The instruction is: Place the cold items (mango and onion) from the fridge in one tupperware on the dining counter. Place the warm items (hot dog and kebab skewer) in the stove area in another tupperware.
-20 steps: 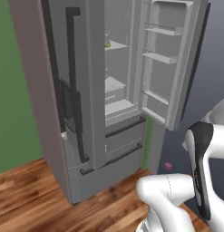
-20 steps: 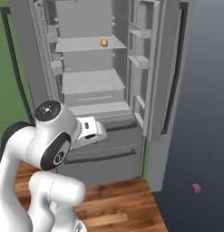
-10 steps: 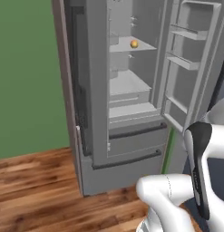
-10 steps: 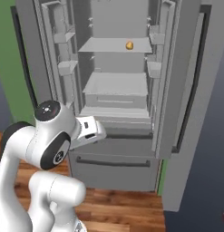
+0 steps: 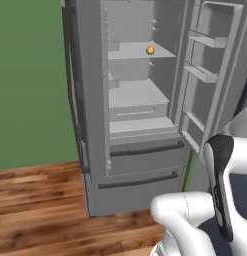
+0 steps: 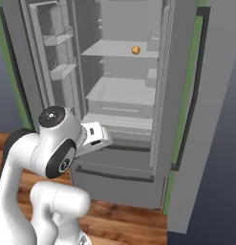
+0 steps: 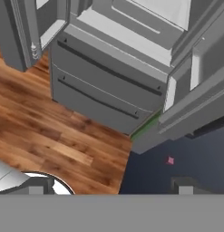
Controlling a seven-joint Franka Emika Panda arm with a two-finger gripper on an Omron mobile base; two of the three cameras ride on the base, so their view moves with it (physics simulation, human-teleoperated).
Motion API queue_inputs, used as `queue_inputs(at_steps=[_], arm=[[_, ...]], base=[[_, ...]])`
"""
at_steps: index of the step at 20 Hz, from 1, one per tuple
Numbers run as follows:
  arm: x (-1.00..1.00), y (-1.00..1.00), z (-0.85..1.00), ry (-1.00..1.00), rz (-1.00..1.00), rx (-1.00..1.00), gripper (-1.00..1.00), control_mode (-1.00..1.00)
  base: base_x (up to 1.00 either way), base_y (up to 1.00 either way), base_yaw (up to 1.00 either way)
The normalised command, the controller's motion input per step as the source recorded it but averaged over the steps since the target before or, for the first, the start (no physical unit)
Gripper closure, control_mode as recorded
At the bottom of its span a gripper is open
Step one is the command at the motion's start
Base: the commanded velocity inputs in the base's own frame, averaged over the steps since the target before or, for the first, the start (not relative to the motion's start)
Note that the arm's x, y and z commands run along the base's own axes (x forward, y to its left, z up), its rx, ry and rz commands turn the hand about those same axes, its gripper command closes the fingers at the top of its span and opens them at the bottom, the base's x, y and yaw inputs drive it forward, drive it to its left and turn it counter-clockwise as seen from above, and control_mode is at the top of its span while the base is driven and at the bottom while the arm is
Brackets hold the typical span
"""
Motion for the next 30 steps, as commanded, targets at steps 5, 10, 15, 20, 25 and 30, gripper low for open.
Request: queue_inputs(at_steps=[5,10,15,20,25,30], arm=[[0.0,0.0,0.0,0.0,0.0,0.0,-1.0,1.0],[0.0,0.0,0.0,0.0,0.0,0.0,-1.0,1.0],[0.0,0.0,0.0,0.0,0.0,0.0,-1.0,1.0],[0.0,0.0,0.0,0.0,0.0,0.0,-1.0,1.0],[0.0,0.0,0.0,0.0,0.0,0.0,-1.0,1.0],[0.0,0.0,0.0,0.0,0.0,0.0,-1.0,1.0]], base=[[0.51,-0.16,0.18],[0.48,-0.24,0.18],[0.43,-0.45,0.08],[0.51,-0.28,0.01],[0.56,0.0,0.0],[0.56,0.0,0.0]])
